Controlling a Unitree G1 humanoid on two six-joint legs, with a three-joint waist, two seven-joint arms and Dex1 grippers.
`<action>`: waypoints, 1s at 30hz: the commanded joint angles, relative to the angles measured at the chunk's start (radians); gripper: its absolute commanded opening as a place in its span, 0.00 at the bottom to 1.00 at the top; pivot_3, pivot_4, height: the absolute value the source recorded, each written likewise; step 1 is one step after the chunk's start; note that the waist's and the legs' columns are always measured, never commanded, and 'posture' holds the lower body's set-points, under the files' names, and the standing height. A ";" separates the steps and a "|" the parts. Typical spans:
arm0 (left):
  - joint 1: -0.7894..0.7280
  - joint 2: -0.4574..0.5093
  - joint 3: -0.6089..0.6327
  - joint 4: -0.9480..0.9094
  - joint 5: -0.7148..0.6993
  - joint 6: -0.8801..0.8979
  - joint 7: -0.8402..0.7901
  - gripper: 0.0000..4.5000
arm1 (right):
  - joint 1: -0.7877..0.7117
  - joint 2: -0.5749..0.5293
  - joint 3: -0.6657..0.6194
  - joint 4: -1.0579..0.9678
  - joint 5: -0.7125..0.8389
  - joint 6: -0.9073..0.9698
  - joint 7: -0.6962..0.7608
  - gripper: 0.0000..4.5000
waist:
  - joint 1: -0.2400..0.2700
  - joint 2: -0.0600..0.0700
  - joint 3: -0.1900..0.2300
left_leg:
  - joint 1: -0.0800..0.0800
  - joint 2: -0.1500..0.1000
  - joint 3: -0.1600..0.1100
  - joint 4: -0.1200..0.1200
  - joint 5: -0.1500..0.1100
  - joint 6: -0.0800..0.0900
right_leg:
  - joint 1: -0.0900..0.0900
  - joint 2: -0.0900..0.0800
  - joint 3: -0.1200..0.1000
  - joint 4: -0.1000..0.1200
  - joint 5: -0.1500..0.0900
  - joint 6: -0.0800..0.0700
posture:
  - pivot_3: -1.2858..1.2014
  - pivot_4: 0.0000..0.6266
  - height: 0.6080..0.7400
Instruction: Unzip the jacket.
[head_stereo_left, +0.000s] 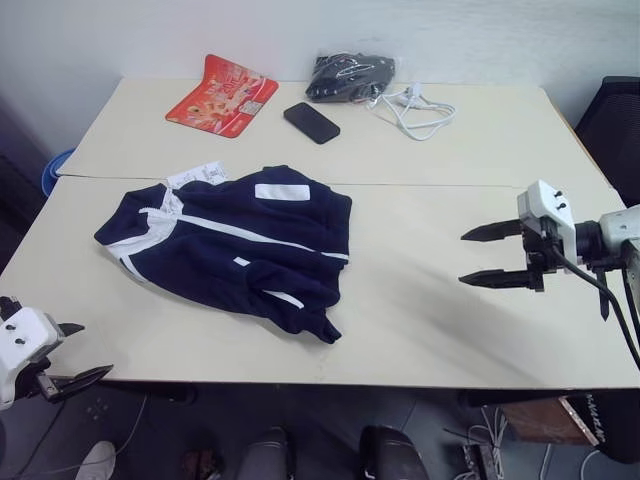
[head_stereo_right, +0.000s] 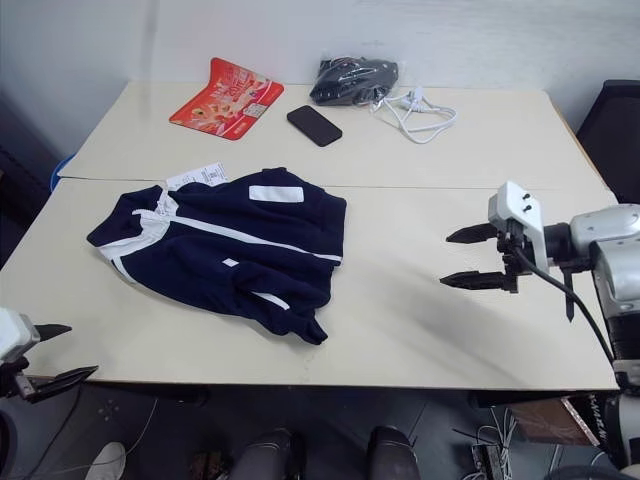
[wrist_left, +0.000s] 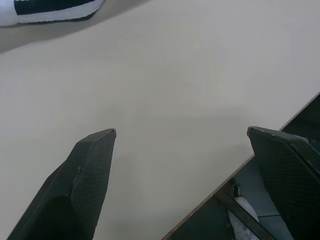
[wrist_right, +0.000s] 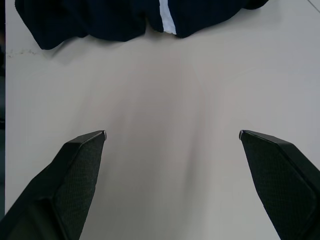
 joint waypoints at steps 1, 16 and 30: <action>-0.003 0.014 0.007 0.002 -0.002 -0.016 -0.009 0.99 | -0.007 0.001 -0.037 -0.029 0.018 -0.009 -0.005 1.00 | 0.000 0.000 0.000 | 0.000 0.000 0.000 0.000 0.000 0.000 | 0.000 0.000 0.000 0.000 0.000 0.000 | 0.52 0.24 1.00; -0.068 -0.008 -0.039 -0.023 -0.010 -0.008 0.027 0.99 | 0.007 0.003 -0.030 -0.026 0.011 -0.038 -0.018 1.00 | 0.001 0.000 0.000 | 0.000 0.000 0.000 0.001 0.000 0.000 | 0.000 0.000 0.000 0.001 0.000 0.000 | 0.52 0.24 1.00; -0.091 0.022 -0.069 -0.033 -0.026 0.000 -0.006 0.99 | 0.069 0.017 -0.038 -0.178 0.070 0.022 -0.033 1.00 | 0.002 0.000 0.000 | 0.000 0.000 0.000 0.001 0.000 0.000 | 0.000 0.000 0.000 0.001 0.000 0.000 | 0.52 0.24 1.00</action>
